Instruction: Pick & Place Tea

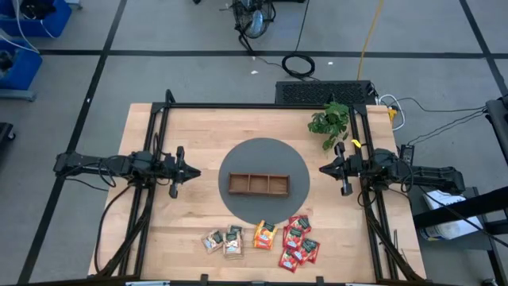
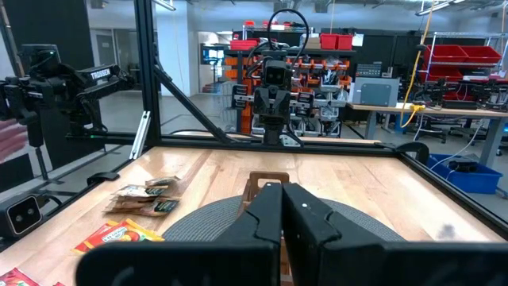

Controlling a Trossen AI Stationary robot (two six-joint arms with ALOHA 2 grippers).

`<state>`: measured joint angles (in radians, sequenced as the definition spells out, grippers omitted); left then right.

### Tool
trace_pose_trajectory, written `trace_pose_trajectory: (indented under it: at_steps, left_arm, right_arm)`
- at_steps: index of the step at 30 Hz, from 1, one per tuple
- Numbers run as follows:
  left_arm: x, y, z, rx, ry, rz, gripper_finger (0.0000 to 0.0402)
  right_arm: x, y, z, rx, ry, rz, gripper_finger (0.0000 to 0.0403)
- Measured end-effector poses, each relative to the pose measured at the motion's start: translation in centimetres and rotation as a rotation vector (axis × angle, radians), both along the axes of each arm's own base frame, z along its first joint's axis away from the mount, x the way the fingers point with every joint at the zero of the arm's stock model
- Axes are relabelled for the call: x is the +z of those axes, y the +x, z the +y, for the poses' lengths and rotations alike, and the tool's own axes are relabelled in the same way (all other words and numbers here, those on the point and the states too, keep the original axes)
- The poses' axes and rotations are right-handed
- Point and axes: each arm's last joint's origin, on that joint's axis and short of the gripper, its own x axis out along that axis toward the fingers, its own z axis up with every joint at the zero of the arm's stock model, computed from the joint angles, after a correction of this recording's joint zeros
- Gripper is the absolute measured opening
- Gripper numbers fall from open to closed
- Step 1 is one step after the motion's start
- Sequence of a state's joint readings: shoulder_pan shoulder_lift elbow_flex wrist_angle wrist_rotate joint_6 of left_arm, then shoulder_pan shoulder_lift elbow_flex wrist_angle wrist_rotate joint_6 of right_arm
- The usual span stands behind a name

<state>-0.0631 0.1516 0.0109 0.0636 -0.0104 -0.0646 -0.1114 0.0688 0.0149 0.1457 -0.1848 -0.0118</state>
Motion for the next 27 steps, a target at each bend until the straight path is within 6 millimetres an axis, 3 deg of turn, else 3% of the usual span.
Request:
trace_pose_trajectory:
  at_steps: [19,27]
  left_arm:
    - [0.2,0.0,0.1,0.039,0.010,-0.026,0.0042]
    - [1.6,0.0,0.1,0.040,-0.071,-0.167,0.0042]
  right_arm:
    - [0.0,0.0,0.0,0.000,0.003,0.000,0.0000]
    - [0.2,0.0,0.0,0.005,0.054,-0.022,0.0000]
